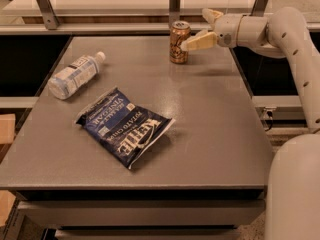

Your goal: Move orange can near blue chip bag

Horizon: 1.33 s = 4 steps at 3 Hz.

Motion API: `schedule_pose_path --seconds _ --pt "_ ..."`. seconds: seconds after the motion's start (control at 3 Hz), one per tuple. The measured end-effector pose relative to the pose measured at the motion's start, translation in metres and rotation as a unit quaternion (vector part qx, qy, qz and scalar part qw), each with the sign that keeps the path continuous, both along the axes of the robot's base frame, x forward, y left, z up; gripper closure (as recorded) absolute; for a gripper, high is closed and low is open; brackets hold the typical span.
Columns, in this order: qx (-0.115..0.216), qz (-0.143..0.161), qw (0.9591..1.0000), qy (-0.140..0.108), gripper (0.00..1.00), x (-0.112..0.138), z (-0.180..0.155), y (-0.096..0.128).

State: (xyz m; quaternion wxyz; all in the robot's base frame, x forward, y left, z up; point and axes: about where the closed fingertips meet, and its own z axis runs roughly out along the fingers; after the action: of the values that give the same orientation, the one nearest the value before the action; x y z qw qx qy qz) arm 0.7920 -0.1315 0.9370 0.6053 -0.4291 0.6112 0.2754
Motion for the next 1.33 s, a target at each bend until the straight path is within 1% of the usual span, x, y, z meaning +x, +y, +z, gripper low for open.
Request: schedule_pose_path --seconds 0.33,0.67,1.33 --pt "0.03 0.037 0.9979 0.043 0.0 0.0 -0.001 0.023" --pt "0.033 0.041 0.9977 0.042 0.0 0.003 -0.002 0.028" --pt "0.049 0.056 0.996 0.049 0.0 0.011 -0.015 0.039"
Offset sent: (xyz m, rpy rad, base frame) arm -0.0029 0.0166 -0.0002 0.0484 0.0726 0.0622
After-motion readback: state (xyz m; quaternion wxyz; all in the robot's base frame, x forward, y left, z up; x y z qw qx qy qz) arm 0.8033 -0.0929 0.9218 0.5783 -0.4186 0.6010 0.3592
